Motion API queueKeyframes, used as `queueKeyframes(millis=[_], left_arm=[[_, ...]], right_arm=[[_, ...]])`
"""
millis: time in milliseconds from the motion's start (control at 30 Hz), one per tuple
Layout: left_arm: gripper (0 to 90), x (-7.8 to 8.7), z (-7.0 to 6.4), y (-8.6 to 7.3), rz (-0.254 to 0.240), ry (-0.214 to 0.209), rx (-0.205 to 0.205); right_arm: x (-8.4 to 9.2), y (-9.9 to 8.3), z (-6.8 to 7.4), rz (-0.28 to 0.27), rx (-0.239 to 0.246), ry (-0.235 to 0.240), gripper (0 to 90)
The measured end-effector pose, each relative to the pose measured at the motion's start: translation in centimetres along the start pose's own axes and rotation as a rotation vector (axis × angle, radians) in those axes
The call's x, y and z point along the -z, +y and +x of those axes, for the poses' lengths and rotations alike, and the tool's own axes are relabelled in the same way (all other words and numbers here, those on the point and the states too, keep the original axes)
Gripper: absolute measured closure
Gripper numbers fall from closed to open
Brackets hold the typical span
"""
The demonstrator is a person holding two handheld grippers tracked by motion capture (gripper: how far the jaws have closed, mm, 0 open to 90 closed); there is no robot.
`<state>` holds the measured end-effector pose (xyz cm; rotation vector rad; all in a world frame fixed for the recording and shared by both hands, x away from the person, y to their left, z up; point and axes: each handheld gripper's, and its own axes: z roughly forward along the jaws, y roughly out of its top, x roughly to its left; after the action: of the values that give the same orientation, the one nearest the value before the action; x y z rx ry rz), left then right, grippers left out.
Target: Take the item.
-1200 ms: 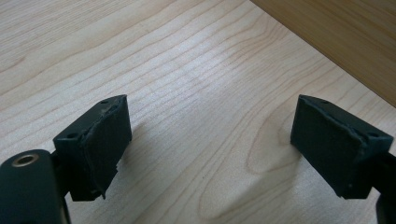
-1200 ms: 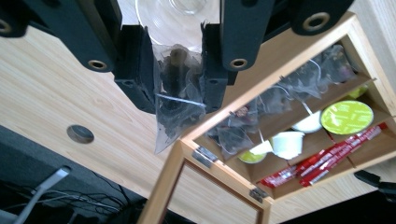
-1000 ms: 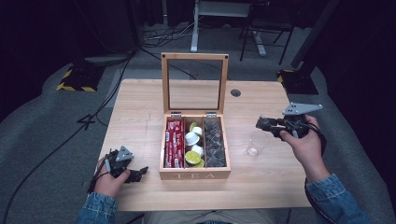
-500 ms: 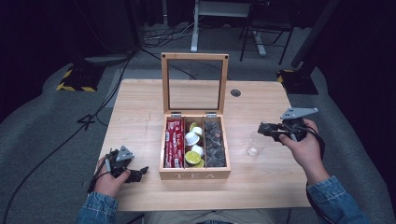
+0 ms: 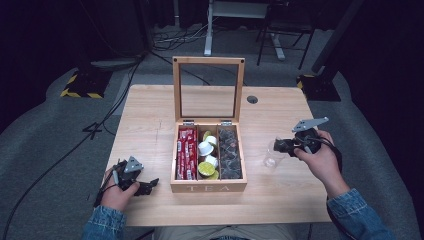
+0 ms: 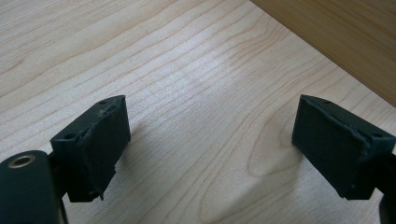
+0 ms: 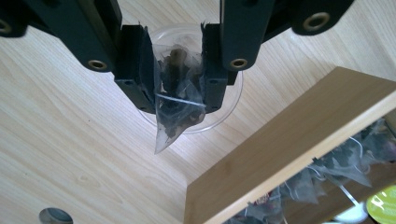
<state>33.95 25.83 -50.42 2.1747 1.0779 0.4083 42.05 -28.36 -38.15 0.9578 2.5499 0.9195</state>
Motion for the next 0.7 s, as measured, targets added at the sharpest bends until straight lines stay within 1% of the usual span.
queueKeyframes(millis=[133,333,400,433,500,567,633,700], left_arm=[[11.7,0.0,0.0,0.0,0.0,0.0,0.001],[11.7,0.0,0.0,0.0,0.001,0.0,0.0],[11.4,-0.1,0.0,0.0,0.002,-0.001,0.001],[11.1,-0.1,0.0,0.1,0.005,-0.001,0.0],[10.8,-0.1,0.0,0.1,0.007,-0.003,0.003],[10.7,-0.1,0.0,0.1,0.006,-0.002,0.0],[10.7,-0.1,0.0,0.1,0.006,-0.002,0.0],[10.7,-0.1,0.0,0.1,0.007,-0.001,0.0]], right_arm=[[-0.5,-0.1,0.1,0.027,0.006,0.001,68.3],[-1.0,-0.2,0.1,0.049,0.007,0.002,67.3],[-1.1,-0.3,0.0,0.046,0.004,0.003,62.1],[-1.1,-0.3,0.0,0.031,-0.001,0.006,56.9],[-1.1,-0.3,0.0,0.015,-0.009,0.013,53.6],[-1.2,-0.4,-0.1,-0.006,-0.029,0.013,47.3],[-1.3,-0.5,-0.1,-0.01,-0.034,0.015,45.6],[-1.4,-0.6,-0.2,-0.033,-0.049,0.016,41.8]])
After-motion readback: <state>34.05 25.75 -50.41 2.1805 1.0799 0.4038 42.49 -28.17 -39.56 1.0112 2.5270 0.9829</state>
